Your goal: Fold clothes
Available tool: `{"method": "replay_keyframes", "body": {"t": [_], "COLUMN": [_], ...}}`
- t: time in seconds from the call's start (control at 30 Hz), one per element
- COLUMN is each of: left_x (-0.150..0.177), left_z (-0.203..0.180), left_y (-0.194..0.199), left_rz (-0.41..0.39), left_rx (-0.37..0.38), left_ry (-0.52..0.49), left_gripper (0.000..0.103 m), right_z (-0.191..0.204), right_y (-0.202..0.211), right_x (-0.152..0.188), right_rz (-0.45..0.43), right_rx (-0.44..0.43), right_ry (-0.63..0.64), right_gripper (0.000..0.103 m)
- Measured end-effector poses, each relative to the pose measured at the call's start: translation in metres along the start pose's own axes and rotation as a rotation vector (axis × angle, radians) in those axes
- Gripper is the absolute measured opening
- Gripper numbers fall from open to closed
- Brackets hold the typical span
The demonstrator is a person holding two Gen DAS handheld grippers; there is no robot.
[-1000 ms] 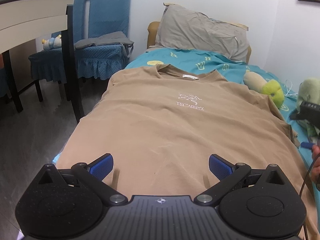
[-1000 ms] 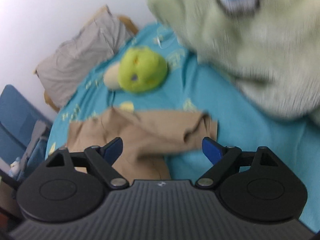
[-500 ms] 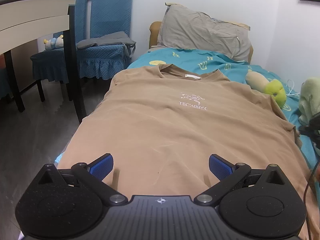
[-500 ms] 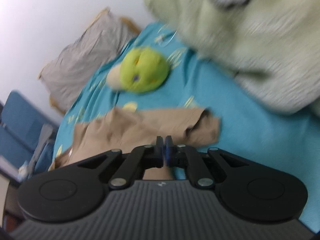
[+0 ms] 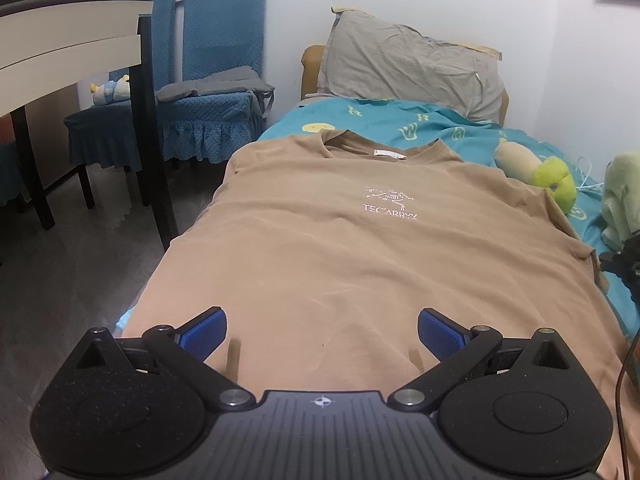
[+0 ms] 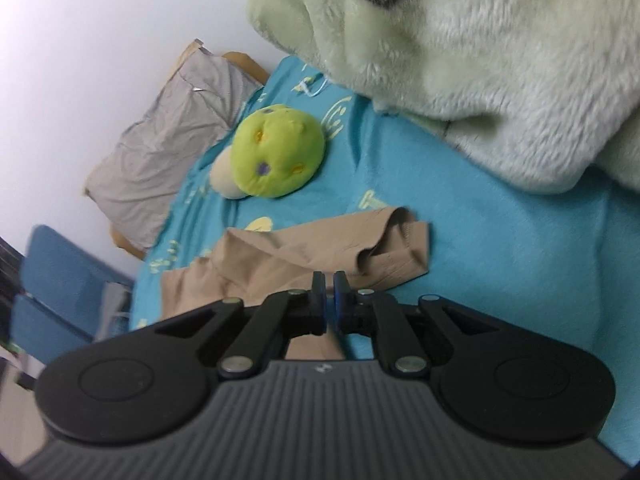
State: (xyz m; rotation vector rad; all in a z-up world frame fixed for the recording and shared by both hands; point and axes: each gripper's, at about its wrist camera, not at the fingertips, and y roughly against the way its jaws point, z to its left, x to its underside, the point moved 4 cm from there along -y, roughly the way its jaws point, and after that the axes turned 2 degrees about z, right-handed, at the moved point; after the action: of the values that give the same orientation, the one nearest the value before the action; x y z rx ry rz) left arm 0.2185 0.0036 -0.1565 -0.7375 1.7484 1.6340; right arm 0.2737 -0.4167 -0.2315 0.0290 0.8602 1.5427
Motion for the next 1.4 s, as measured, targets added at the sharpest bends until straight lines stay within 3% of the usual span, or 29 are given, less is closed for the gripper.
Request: {"method": "replay_keyframes", "body": {"t": [0.03,0.1,0.13,0.17,0.2,0.27,0.43,0.5,0.53,0.6,0.7,0.73,0.77,0.83,1.03,1.07,1.17,1.23,1.4], "left_x": [0.000,0.001,0.001,0.001,0.002,0.002,0.004,0.005,0.005,0.006,0.005,0.005,0.005,0.004,0.003,0.003,0.004,0.002,-0.006], "left_z": [0.000,0.000,0.000,0.000,-0.001,-0.003,-0.007,-0.008,-0.008,-0.009,-0.011,-0.011,-0.011,-0.010,-0.016,-0.018,-0.025,-0.035,-0.062], "left_y": [0.000,0.000,-0.001,0.000,0.000,-0.001,-0.007,-0.011,-0.013,-0.016,-0.020,-0.019,-0.019,-0.018,-0.020,-0.020,-0.021,-0.021,-0.020], "left_rz": [0.000,0.005,0.006,0.006,0.006,0.006,0.018,0.027,0.035,0.047,0.055,0.056,0.056,0.055,0.045,0.043,0.035,0.024,-0.005], "left_rx": [-0.001,-0.005,-0.005,-0.005,-0.005,-0.002,0.016,0.023,0.028,0.041,0.060,0.068,0.076,0.092,0.120,0.121,0.126,0.130,0.141], "left_ry": [-0.001,-0.002,-0.002,-0.004,-0.008,-0.016,-0.030,-0.031,-0.027,-0.019,-0.013,-0.010,-0.006,0.005,0.001,-0.007,-0.044,-0.085,-0.196], "left_gripper": [0.103,0.103,0.103,0.103,0.103,0.103,0.103,0.103,0.103,0.103,0.103,0.103,0.103,0.103,0.103,0.103,0.103,0.102,0.102], "right_z": [0.000,-0.001,-0.003,-0.005,-0.007,-0.012,-0.026,-0.030,-0.027,-0.022,-0.014,-0.011,-0.008,-0.002,0.030,0.035,0.051,0.063,0.082], "right_y": [-0.001,-0.002,0.000,0.002,0.004,0.007,-0.020,-0.032,-0.038,-0.048,-0.063,-0.068,-0.073,-0.080,-0.049,-0.044,-0.025,0.009,0.098], "right_x": [0.000,-0.001,-0.002,-0.003,-0.004,-0.007,-0.015,-0.018,-0.022,-0.029,-0.040,-0.044,-0.047,-0.055,-0.086,-0.091,-0.102,-0.086,-0.041], "right_rz": [0.003,0.001,-0.023,-0.046,-0.071,-0.119,-0.092,-0.077,-0.066,-0.042,-0.007,0.004,0.016,0.035,0.025,0.024,0.023,0.053,0.106], "right_rx": [-0.021,-0.064,-0.086,-0.108,-0.129,-0.170,-0.226,-0.232,-0.224,-0.206,-0.179,-0.170,-0.161,-0.142,-0.068,-0.056,-0.019,0.003,0.015], "right_ry": [-0.016,-0.052,-0.078,-0.104,-0.132,-0.195,-0.320,-0.349,-0.331,-0.293,-0.236,-0.217,-0.198,-0.158,0.006,0.033,0.118,0.194,0.360], "right_gripper": [0.010,0.030,0.064,0.090,0.093,0.093,0.092,0.086,0.079,0.076,0.049,0.032,0.028,0.028,0.032,0.036,0.078,0.084,0.084]}}
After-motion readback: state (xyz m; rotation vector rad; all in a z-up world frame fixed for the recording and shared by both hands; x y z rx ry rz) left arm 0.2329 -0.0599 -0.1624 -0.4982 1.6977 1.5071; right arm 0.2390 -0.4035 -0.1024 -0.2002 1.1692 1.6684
